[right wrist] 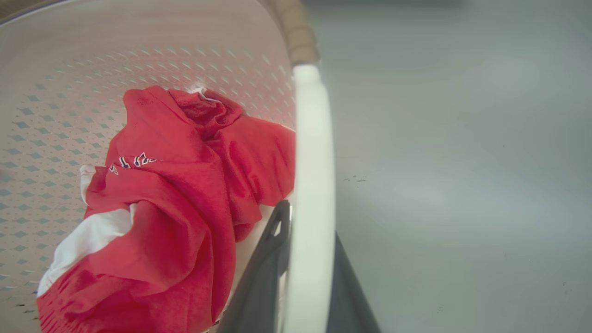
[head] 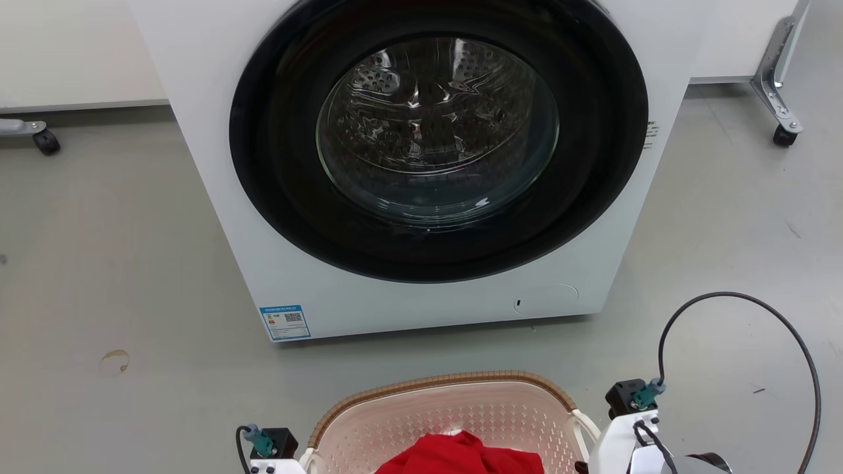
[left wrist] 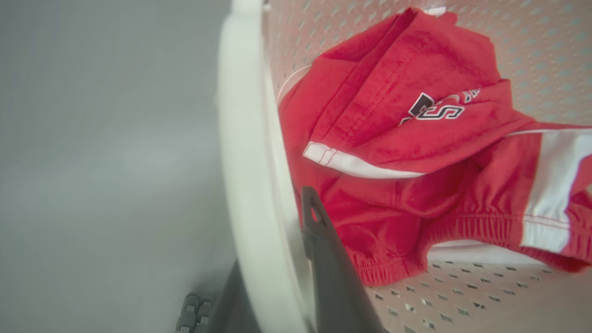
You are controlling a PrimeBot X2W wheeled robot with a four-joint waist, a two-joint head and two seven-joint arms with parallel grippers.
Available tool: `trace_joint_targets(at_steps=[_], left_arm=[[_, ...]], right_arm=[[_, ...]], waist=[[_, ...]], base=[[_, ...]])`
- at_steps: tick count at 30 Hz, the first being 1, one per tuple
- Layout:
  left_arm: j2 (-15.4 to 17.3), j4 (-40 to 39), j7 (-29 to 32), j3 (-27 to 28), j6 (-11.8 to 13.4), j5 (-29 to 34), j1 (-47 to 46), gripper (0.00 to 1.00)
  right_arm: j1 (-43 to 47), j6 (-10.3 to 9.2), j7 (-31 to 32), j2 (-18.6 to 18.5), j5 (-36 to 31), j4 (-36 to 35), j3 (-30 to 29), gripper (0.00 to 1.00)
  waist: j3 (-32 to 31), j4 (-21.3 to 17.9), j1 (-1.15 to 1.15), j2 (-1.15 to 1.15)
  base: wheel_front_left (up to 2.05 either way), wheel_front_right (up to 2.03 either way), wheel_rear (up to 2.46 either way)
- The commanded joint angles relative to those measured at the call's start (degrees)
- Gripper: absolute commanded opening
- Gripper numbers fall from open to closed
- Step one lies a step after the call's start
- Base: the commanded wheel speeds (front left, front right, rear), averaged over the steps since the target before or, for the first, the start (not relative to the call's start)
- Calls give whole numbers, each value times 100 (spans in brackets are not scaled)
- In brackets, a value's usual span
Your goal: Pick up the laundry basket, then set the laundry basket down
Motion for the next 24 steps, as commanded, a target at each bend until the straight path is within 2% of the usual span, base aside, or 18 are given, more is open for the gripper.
trace_joint_targets(at_steps=[1,24], left_arm=[[792,304,-31,95,85,37,-168,0],[794,349,-48,-71,85,-80,-192,0]], right_arm=[[-170,-30,-86,-670,-20,306,-12,0],[-176,-30,-100,-670,21,318,3,0]], waist=[[-2,3,0,0],[-10,16,0,0]], base=[[0,0,0],[0,0,0]])
